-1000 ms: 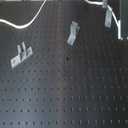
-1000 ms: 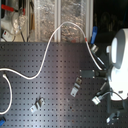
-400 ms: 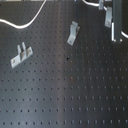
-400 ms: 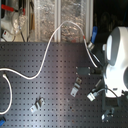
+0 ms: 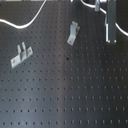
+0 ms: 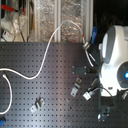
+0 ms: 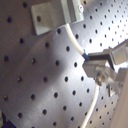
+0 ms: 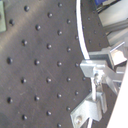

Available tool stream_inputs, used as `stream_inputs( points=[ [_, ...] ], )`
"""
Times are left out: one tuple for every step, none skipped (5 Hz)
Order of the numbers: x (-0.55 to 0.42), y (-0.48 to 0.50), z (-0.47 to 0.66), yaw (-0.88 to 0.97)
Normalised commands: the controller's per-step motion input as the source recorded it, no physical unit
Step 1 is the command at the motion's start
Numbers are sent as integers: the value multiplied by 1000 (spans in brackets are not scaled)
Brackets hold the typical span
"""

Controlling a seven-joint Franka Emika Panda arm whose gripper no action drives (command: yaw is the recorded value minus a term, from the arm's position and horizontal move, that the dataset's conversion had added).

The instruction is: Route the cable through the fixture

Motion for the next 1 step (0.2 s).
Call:
stream_inputs(
  points=[
    [-311, -19, 157, 3]
  ],
)
